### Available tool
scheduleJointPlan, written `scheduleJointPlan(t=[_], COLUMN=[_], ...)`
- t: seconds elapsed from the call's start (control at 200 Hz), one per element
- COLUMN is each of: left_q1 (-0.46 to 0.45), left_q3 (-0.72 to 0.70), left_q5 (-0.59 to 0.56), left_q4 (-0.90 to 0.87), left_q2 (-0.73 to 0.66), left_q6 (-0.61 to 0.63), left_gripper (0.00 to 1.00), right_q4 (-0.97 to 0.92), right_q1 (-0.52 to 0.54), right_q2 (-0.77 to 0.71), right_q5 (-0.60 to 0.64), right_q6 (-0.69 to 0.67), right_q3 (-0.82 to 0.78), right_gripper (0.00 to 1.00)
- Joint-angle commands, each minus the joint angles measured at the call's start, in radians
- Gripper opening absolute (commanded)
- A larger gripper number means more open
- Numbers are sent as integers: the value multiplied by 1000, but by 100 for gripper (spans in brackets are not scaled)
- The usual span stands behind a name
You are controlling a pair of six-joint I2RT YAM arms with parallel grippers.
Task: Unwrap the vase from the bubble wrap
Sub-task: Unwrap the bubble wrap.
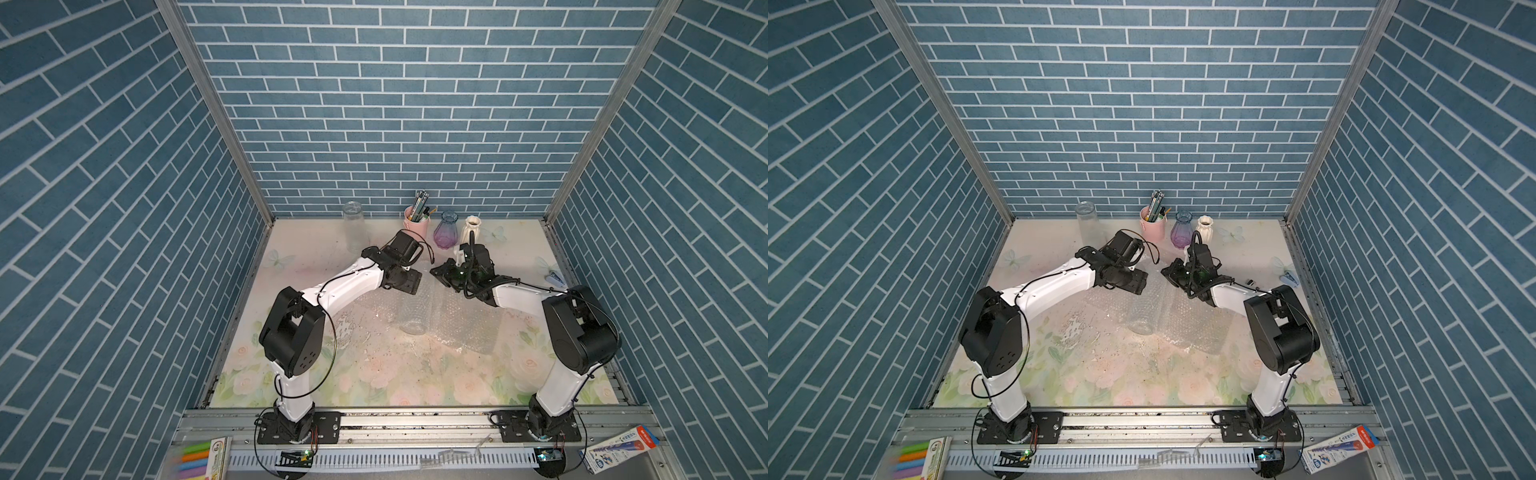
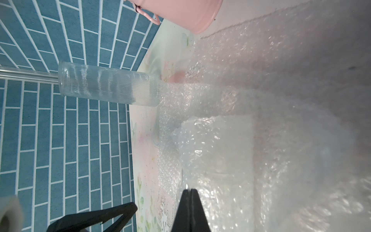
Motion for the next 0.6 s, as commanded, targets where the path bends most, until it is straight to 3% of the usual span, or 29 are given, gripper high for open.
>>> scheduleJointPlan(t=[0.0,0.595], left_q1=[4,25], left_q3=[-30,-215], left_q5=[-17,-53], left_q4=[12,101], left_q2=[-49,-241], left_q6=[-26,-117], left_gripper=[76,77], right_q4=[-35,-173], right_q1=[6,54], right_q2=[-35,7], right_q5=[14,36], right_q6=[-42,-99], right_q3=[39,233], right_gripper=[0,0])
